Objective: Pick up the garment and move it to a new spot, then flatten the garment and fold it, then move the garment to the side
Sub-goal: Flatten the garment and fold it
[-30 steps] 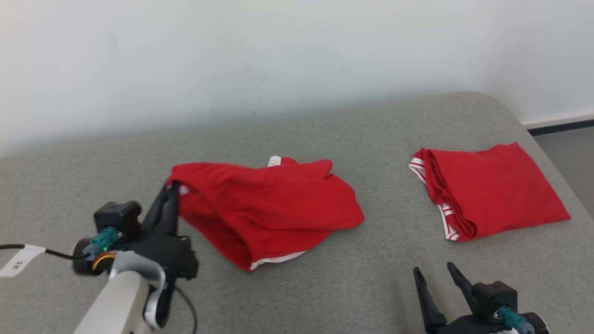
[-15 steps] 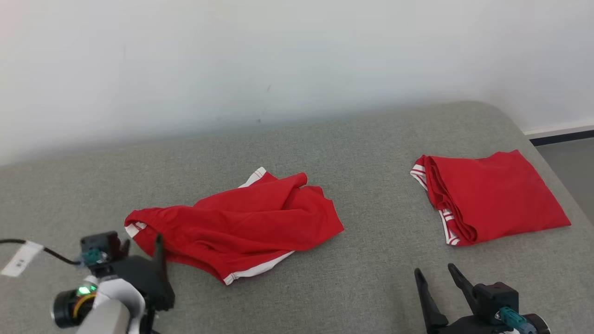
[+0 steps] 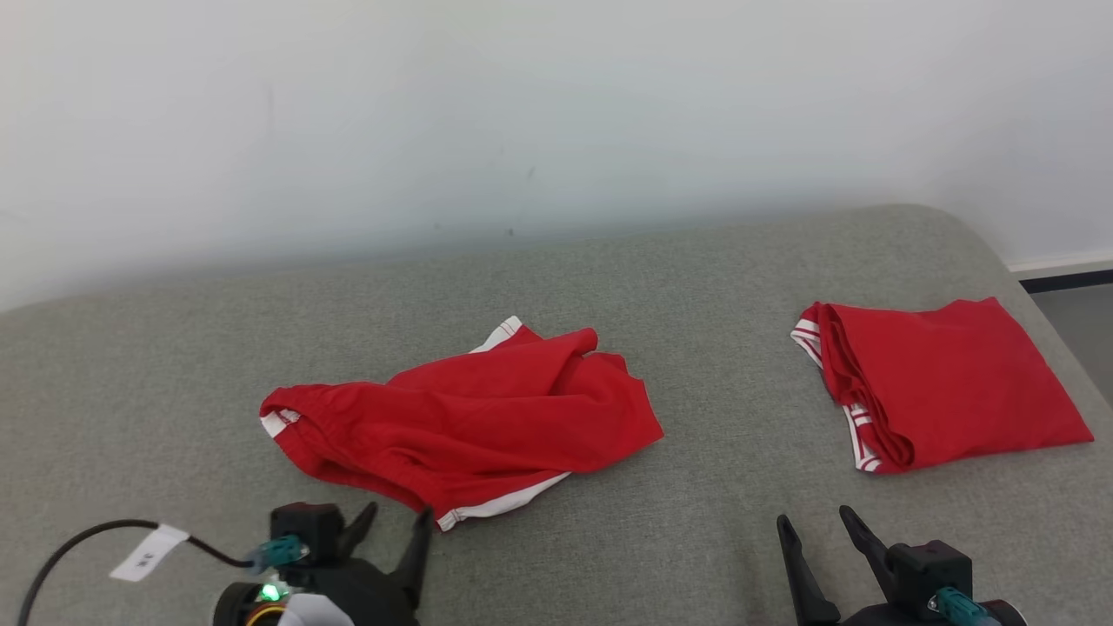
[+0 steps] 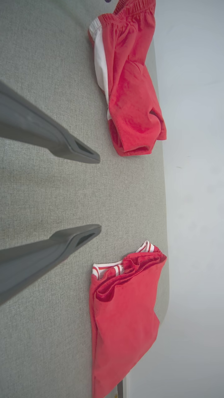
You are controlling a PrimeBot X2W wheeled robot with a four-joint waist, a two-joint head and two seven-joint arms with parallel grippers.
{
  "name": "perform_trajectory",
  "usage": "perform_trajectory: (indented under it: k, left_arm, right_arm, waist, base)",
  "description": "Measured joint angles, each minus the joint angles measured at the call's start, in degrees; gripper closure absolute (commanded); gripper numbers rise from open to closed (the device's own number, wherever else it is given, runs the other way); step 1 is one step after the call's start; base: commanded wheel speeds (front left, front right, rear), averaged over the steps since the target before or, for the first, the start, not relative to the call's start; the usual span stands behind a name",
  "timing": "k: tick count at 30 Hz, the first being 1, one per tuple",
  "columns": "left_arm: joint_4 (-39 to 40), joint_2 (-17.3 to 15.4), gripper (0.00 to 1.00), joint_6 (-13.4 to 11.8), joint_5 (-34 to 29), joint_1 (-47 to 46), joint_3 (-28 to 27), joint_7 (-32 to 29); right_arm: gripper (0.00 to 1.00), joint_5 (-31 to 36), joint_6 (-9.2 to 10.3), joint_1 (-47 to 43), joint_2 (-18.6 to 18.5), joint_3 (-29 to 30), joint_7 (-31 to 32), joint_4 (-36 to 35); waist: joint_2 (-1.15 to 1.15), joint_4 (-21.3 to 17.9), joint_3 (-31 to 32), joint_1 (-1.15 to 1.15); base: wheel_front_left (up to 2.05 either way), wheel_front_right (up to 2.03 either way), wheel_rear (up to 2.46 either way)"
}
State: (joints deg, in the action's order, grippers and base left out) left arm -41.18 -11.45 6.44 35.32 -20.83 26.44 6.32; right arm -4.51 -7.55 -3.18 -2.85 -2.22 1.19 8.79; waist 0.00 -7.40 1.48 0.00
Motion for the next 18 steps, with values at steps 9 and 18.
perform_trajectory:
  k: [9,18]
  left_arm:
    - [-0.7,0.7,0.0,-3.2,-0.4,-0.3,1.4,-3.5]
    - [-0.5,1.4,1.0,-2.0,0.6,-0.8,1.9,-4.7]
  right_arm:
    - [0.0,0.0,0.0,0.8,0.0,-0.4,0.1,0.1]
    - [0.0,0.0,0.0,0.8,0.0,0.1,-0.2,0.1]
  waist:
    - [0.0,-2.9,-0.8,0.0]
    - [0.0,-5.5,-2.0,0.01]
  base:
    - [0.0,0.0,0.0]
    - [0.0,0.0,0.0]
